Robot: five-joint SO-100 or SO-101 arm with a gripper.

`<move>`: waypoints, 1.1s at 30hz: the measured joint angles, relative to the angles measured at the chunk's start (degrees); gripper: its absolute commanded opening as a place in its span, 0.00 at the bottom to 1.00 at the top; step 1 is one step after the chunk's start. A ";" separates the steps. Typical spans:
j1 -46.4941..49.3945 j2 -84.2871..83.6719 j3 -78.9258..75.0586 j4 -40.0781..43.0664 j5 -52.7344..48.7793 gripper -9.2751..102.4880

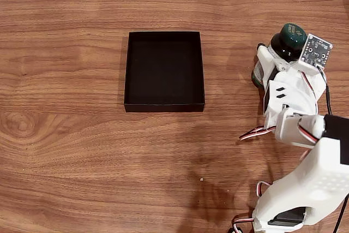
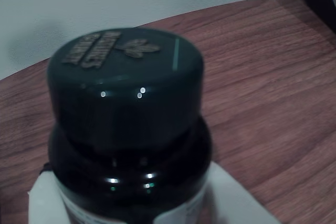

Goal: Pick up the pill bottle and place it in the black box.

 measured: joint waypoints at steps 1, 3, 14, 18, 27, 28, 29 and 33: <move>-0.26 0.35 0.26 0.00 -0.18 0.23; -0.62 1.14 1.05 0.00 -0.18 0.23; -3.16 10.28 8.35 0.09 0.00 0.22; -4.13 16.26 11.43 1.85 0.00 0.22; -6.68 29.97 16.70 5.62 0.00 0.21; -7.12 31.46 17.31 5.80 0.00 0.21; -7.73 33.05 18.02 5.80 0.00 0.21; -10.81 38.94 20.83 5.89 0.00 0.21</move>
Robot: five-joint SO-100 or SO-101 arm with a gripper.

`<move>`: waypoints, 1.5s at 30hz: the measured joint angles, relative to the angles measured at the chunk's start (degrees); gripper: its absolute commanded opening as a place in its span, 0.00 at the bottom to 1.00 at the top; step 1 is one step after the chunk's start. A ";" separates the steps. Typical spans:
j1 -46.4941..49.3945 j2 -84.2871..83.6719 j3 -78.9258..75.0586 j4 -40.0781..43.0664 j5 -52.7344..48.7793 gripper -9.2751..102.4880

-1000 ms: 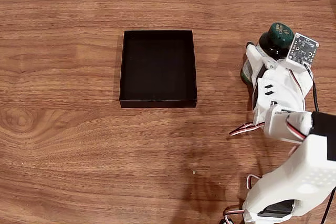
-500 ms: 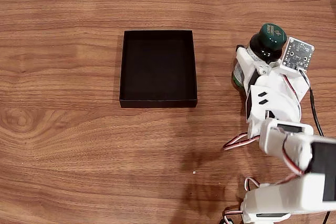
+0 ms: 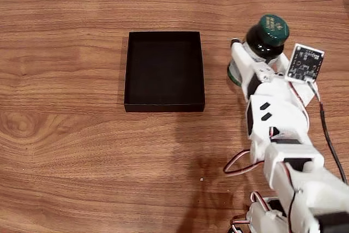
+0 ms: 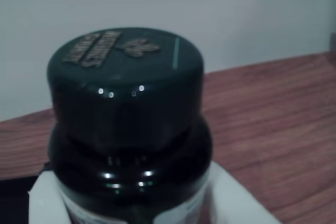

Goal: Pick up the pill bottle and place it in the black box.

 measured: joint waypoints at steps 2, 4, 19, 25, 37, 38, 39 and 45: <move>-2.29 2.99 0.88 -0.09 -0.53 0.21; -4.92 5.27 2.02 -0.09 -0.97 0.20; -17.75 6.94 5.27 -6.68 2.11 0.20; -21.62 1.05 4.22 -8.88 5.27 0.20; -23.29 -20.74 -11.07 -14.77 14.85 0.21; -23.29 -22.68 -12.39 -15.21 15.03 0.21; -23.29 -24.61 -13.54 -15.73 15.38 0.21; -23.47 -35.42 -19.34 -21.36 16.88 0.21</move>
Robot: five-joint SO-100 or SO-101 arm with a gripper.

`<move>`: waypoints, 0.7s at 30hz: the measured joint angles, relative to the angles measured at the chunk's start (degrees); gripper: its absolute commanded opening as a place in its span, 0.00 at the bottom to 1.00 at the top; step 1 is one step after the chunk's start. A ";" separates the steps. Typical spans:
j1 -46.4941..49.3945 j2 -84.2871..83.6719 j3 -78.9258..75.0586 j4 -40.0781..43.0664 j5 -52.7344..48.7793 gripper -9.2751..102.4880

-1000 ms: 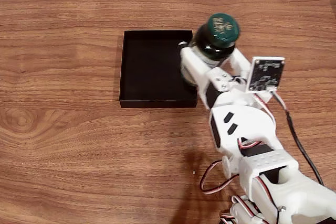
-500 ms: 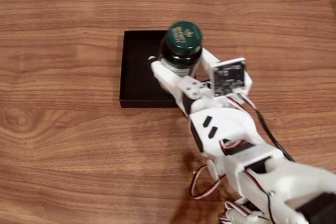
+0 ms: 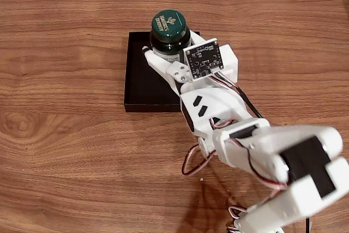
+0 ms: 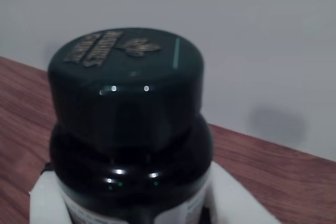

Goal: Pick up the pill bottle and place it in the black box.

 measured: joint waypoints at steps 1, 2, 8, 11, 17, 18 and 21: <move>0.00 -1.76 -0.79 -0.88 0.09 0.21; 0.09 -3.34 -1.67 -1.67 0.09 0.21; 0.09 -9.58 -4.57 -5.19 0.09 0.21; 0.09 -13.10 -6.06 -7.73 0.09 0.21; 0.09 -19.95 -9.84 -12.48 0.09 0.21; 0.09 -20.74 -10.37 -13.01 0.09 0.21; 0.09 -22.59 -11.43 -13.80 -0.35 0.22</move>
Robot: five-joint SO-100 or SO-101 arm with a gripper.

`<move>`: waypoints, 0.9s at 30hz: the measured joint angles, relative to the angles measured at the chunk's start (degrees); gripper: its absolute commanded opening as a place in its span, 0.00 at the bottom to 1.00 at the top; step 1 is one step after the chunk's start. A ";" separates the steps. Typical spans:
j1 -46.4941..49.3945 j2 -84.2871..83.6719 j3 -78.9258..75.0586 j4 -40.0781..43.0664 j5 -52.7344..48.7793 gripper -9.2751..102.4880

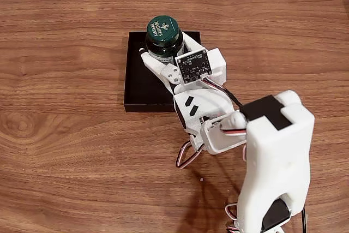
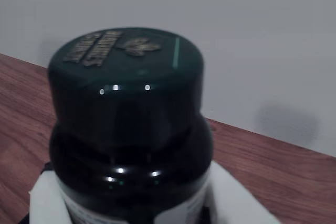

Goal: Pick up the pill bottle and place it in the black box.

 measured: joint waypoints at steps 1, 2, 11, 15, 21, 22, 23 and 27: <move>0.00 -0.44 -0.26 -0.09 -0.26 0.22; 0.00 -0.88 -0.44 -0.18 -0.53 0.22; 0.00 -4.04 -2.20 -0.09 -2.46 0.24; 0.00 -4.75 -3.16 2.20 -3.78 0.24; 0.09 -4.75 -4.92 6.24 -5.89 0.28; 0.09 -4.75 -5.01 6.77 -6.06 0.28; 0.09 -4.75 -5.19 7.47 -6.15 0.29; 0.09 -4.66 -5.89 9.84 -6.94 0.32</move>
